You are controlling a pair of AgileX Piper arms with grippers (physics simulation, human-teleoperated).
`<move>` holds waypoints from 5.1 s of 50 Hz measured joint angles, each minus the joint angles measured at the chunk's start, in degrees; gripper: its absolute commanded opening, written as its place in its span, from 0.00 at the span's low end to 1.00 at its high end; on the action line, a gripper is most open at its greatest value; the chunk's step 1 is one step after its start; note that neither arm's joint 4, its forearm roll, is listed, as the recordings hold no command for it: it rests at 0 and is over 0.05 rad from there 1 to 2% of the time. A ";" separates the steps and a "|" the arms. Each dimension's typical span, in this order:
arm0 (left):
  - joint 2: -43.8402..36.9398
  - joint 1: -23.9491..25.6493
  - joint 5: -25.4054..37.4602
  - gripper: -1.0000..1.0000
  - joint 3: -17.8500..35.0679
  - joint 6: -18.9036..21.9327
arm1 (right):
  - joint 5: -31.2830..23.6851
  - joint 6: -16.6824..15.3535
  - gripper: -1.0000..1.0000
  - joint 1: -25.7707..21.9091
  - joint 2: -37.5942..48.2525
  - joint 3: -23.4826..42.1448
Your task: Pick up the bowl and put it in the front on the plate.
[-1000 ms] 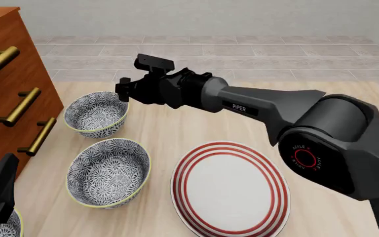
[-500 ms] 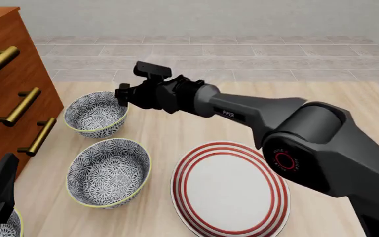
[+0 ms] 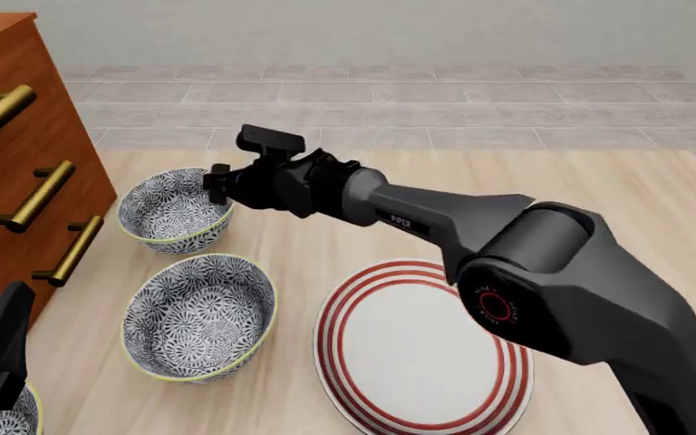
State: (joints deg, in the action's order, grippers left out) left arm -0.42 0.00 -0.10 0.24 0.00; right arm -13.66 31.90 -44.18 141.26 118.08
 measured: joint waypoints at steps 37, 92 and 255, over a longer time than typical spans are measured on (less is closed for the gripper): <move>0.00 0.00 0.00 1.00 0.00 0.00 | -1.72 0.30 1.00 -1.62 4.71 5.34; 0.00 0.00 0.00 1.00 0.00 0.00 | -2.89 0.47 0.00 -2.31 8.33 9.79; 0.00 0.00 0.00 1.00 0.00 0.00 | -12.91 2.22 0.00 11.97 -40.68 -38.10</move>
State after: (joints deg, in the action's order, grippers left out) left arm -0.42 0.00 -0.10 0.24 0.00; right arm -26.58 34.12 -32.20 100.58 79.98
